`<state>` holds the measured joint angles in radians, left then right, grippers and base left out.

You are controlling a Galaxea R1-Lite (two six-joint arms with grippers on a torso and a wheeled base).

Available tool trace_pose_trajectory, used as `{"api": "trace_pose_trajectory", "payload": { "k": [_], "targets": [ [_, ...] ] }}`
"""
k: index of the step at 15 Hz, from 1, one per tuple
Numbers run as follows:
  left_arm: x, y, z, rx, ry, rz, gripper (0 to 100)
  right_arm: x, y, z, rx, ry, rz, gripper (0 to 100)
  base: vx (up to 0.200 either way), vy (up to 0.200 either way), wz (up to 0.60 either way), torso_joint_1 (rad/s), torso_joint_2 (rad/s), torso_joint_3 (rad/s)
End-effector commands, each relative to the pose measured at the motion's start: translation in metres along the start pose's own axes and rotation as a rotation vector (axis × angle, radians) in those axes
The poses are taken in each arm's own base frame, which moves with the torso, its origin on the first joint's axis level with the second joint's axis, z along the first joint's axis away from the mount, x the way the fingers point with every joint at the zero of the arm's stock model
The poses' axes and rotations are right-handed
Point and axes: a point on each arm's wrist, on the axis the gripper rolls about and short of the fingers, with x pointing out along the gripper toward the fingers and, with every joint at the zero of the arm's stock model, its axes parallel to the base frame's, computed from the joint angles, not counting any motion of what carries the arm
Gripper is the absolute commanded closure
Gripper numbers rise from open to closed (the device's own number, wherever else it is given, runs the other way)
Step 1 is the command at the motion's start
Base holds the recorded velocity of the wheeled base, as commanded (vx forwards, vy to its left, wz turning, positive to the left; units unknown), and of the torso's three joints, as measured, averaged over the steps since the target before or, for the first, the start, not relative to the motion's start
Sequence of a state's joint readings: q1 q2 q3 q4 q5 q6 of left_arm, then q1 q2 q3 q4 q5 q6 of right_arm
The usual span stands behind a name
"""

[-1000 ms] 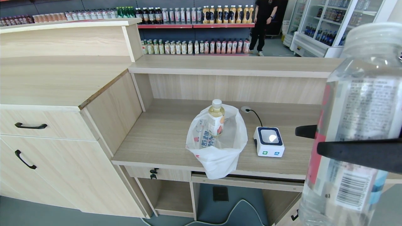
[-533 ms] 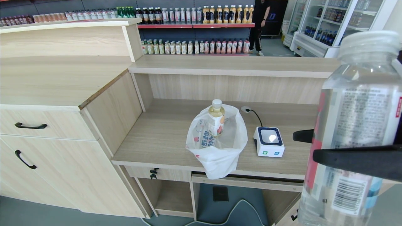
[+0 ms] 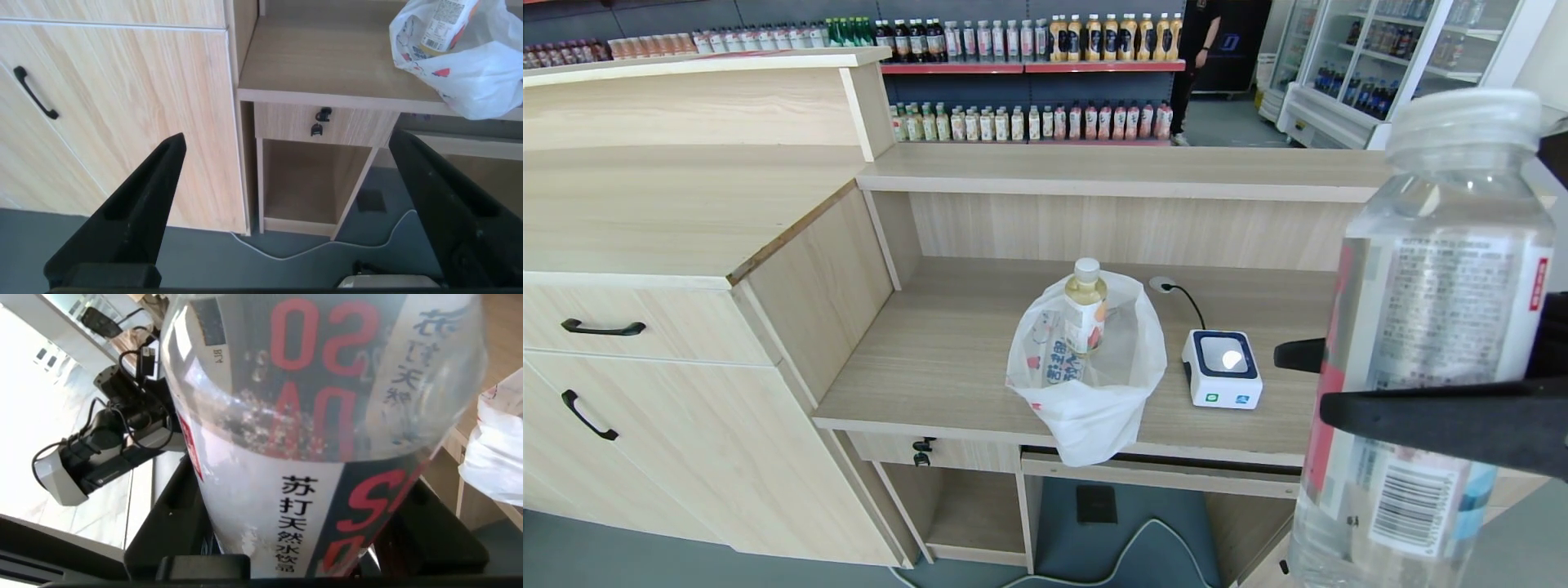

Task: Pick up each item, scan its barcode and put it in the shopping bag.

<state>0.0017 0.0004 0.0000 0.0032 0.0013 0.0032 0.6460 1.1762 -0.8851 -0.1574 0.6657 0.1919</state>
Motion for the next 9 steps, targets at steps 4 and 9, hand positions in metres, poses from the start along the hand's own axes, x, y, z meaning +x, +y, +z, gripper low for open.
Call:
{"api": "trace_pose_trajectory", "payload": {
  "k": [4,9],
  "targets": [
    [0.0,0.0,0.0,0.0,-0.001,0.0,0,0.0051,-0.0044,0.0044,-0.002,-0.003,-0.006,100,0.0,0.0,0.0,0.0,0.0,0.0],
    [0.0,0.0,0.0,0.0,-0.001,0.0,0,0.0058,-0.0061,0.0036,0.002,0.001,-0.011,100,0.0,0.0,0.0,0.0,0.0,0.0]
  ]
}}
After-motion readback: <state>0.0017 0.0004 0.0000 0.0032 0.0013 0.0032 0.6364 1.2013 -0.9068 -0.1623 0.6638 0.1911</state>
